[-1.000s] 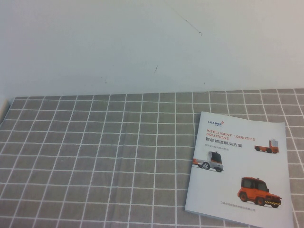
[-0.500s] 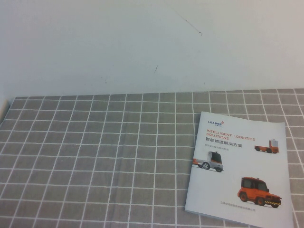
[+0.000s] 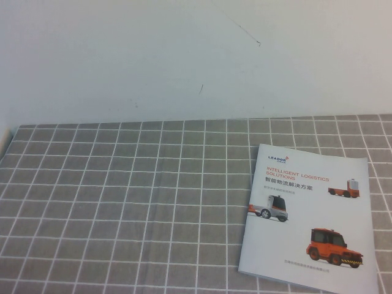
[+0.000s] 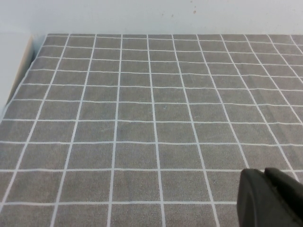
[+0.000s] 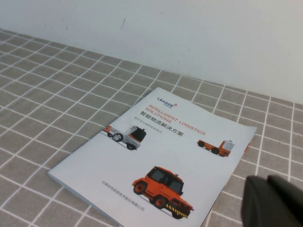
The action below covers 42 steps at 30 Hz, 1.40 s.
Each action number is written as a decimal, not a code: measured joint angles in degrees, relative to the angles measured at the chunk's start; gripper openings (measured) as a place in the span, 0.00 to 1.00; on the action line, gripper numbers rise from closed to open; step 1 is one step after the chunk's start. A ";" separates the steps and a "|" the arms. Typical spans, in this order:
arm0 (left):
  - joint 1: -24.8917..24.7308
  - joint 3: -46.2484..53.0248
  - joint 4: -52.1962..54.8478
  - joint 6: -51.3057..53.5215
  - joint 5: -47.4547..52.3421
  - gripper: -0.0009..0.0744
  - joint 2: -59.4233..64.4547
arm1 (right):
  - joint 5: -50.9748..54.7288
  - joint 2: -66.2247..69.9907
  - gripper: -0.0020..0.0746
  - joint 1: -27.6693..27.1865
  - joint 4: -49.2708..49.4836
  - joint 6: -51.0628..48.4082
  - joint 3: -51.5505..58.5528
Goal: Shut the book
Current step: 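Close the open booklet and leave it lying on the table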
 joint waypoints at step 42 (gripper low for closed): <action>0.00 -0.05 0.22 -0.09 0.27 0.01 0.00 | -18.09 -2.76 0.02 -4.00 -19.72 22.70 20.20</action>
